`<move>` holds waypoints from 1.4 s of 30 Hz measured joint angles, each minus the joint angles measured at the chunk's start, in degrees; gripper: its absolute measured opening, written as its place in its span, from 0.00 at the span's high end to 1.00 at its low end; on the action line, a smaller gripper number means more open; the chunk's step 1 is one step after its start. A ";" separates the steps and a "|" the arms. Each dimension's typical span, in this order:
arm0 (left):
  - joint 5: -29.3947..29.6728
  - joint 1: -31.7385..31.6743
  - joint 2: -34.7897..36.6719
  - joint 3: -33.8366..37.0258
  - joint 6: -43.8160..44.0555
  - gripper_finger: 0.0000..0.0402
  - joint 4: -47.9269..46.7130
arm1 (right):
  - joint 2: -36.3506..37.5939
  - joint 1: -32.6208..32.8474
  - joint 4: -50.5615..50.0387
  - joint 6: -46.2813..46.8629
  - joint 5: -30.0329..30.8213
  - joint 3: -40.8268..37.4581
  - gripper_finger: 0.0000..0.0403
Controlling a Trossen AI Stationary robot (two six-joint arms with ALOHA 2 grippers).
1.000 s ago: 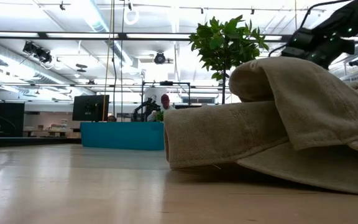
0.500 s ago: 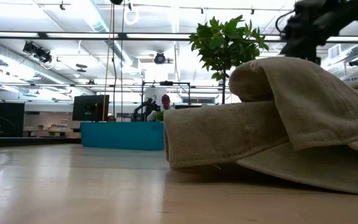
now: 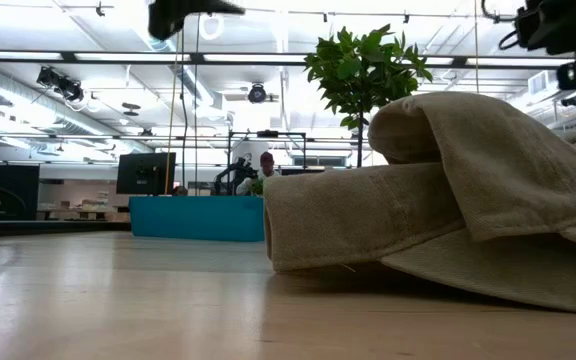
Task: Pick & Place hat
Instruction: Put the left brown cap into the blue bin
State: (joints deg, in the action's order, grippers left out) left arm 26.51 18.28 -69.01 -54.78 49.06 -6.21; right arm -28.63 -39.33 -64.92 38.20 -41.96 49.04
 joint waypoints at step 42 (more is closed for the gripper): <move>-32.38 -15.87 -22.88 -0.02 7.80 0.30 3.10 | -22.21 41.74 45.90 2.97 19.79 0.54 0.88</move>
State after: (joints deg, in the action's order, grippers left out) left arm -5.87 2.42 -91.90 -54.81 56.86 -3.12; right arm -50.84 2.41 -19.02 41.17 -22.17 49.58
